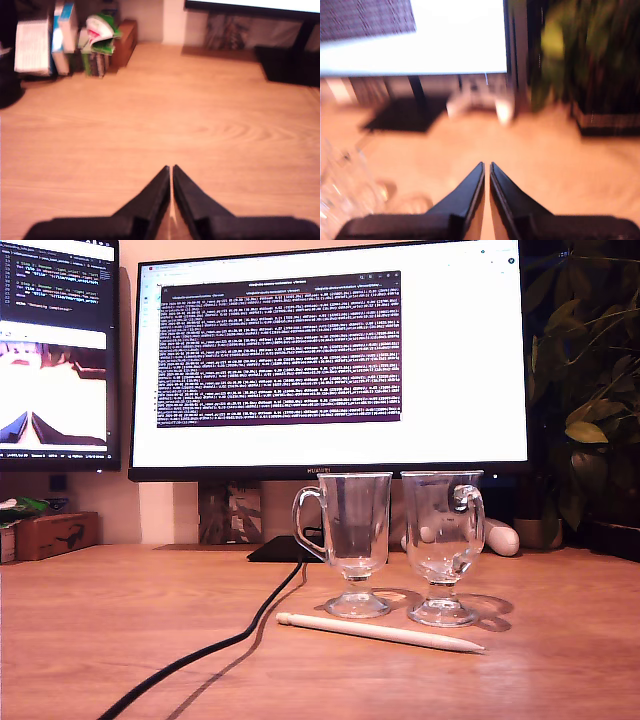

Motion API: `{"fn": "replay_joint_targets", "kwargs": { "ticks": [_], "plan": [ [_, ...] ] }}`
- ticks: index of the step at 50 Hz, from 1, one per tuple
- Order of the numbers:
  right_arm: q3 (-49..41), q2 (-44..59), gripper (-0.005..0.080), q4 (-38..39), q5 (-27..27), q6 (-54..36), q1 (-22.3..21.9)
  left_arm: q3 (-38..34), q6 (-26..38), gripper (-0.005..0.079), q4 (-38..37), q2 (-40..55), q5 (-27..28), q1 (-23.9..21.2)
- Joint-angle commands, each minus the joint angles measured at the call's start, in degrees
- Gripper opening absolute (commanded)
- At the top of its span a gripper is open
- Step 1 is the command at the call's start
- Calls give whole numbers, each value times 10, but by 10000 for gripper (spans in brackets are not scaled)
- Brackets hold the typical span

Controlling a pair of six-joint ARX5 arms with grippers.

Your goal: Pick the small glass cups in front of you with each of your hands, and place them behind the white pen

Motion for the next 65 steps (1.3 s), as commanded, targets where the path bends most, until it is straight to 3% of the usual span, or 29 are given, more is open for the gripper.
{"fn": "replay_joint_targets", "kwargs": {
  "ticks": [1, 17, 27, 37, 65],
  "plan": [
    [-5, -23, -7, -9, -2, -2, 4, -16, -2, -22, 1, -5, -6, 1],
    [-55, -157, -7, -87, 0, -8, 6, -17, -2, -22, 6, -5, -26, 1],
    [-60, -153, -7, -119, 0, -51, 6, -19, 0, -22, 9, -5, -34, 0],
    [-67, -153, -7, -118, 50, -56, 6, -19, 0, -22, 8, -5, -39, 0],
    [-66, -148, -7, -117, 50, -46, 5, -19, 0, -22, 8, -5, -38, 0]
  ]
}}
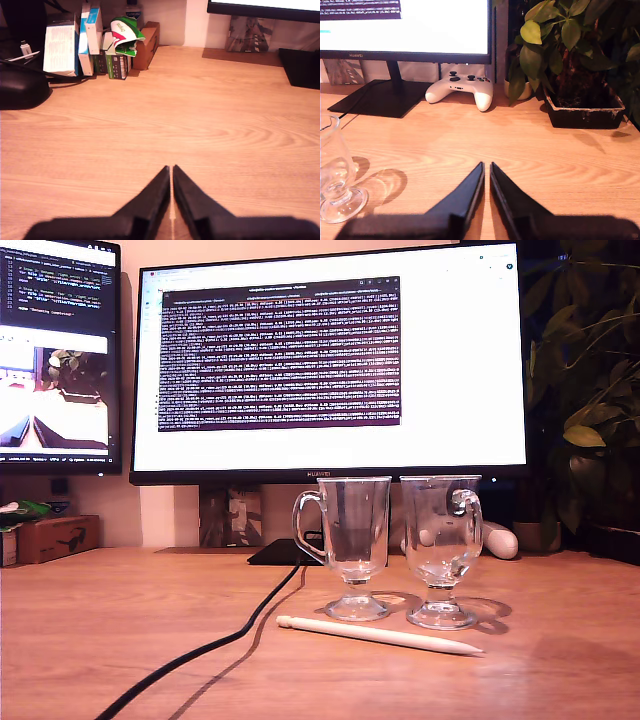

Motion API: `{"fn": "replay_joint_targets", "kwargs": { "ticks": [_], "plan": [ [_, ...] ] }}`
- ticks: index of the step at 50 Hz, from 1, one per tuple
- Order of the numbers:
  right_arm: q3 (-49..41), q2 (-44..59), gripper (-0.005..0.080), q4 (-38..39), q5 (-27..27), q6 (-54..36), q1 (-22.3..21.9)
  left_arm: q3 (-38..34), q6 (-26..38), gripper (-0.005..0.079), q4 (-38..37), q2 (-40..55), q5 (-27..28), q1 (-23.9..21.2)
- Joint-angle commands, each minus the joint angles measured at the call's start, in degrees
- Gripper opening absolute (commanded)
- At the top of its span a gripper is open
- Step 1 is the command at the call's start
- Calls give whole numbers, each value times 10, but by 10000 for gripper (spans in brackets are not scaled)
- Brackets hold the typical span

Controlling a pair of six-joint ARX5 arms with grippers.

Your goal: Pick the small glass cups in front of you with each of your hands, and place them behind the white pen

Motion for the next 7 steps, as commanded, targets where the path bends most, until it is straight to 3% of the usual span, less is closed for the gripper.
{"fn": "replay_joint_targets", "kwargs": {
  "ticks": [1, 7],
  "plan": [
    [-16, 1, -7, 4, 0, 2, 2, -18, 0, -22, 4, -5, 1, 1],
    [-16, 1, -7, 4, 0, 2, 2, -18, 0, -22, 4, -5, 1, 1]
  ]
}}
